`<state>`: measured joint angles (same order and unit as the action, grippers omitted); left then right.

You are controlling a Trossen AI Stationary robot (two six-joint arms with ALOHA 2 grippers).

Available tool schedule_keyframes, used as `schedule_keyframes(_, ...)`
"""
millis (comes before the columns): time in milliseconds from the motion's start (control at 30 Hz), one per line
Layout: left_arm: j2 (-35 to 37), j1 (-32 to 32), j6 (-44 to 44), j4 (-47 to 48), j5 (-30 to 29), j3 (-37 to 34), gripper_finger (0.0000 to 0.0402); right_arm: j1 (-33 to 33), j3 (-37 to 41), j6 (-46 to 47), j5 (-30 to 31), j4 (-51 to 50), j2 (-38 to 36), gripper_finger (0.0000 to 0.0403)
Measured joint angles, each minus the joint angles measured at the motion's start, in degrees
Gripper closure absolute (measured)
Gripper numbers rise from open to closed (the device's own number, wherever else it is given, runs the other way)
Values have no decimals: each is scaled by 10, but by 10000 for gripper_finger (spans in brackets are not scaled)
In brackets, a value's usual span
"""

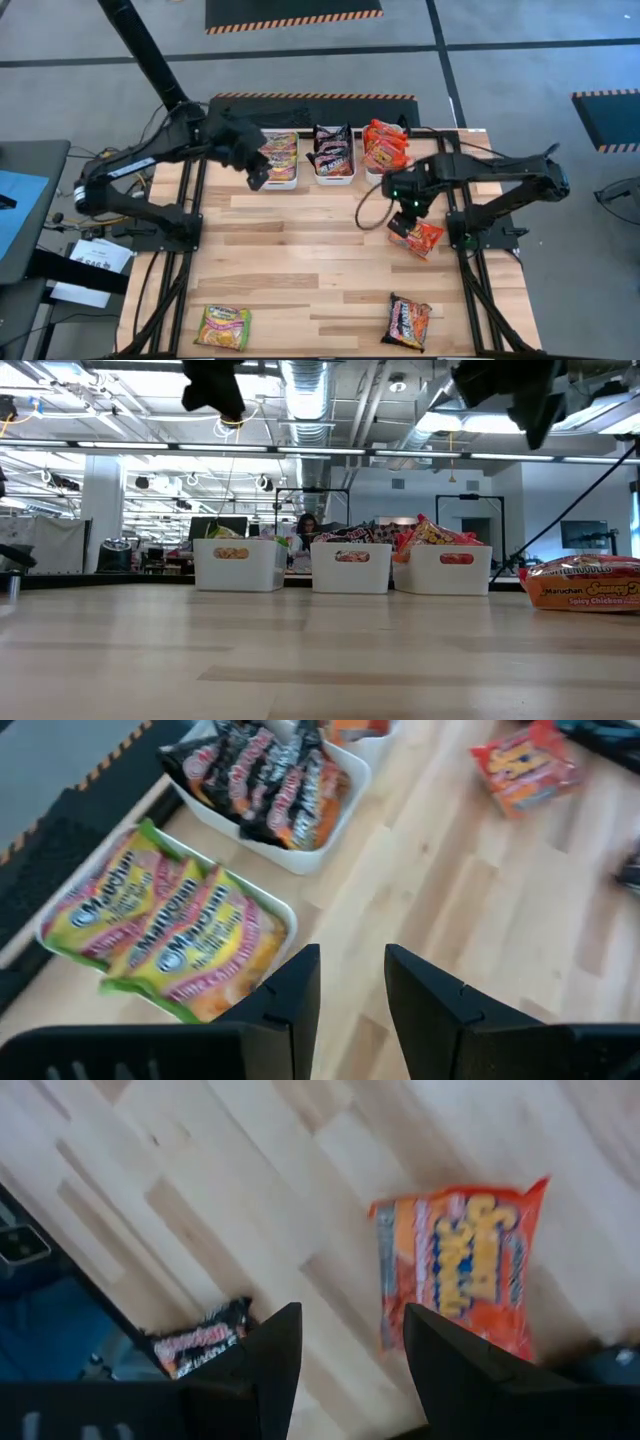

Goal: Sort Maruchan noodles
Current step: Put the orange noodle pack into the right white bin

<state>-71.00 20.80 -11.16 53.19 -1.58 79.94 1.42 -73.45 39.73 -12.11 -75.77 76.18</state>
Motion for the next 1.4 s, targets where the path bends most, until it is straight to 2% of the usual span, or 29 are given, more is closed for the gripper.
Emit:
schedule_keyframes(267, 64, -103, -68, -6, -26, -54, 301, -103, 0, 119, 70, -73, 0, 201)
schedule_keyframes(467, 77, -173, -98, -8, -49, -76, 301, -157, 2, 188, 77, -108, 0, 176)
schedule_keyframes(733, 77, -253, -97, -47, -66, -76, 301, -176, 102, 188, 75, -102, -3, 157)
schedule_keyframes(1000, 77, -295, -111, -52, -97, -76, 301, -138, 207, 141, 61, 8, -47, 156)
schedule_keyframes(1400, 77, -295, -111, -51, -113, -76, 301, 16, 290, 33, 65, 55, -132, 156)
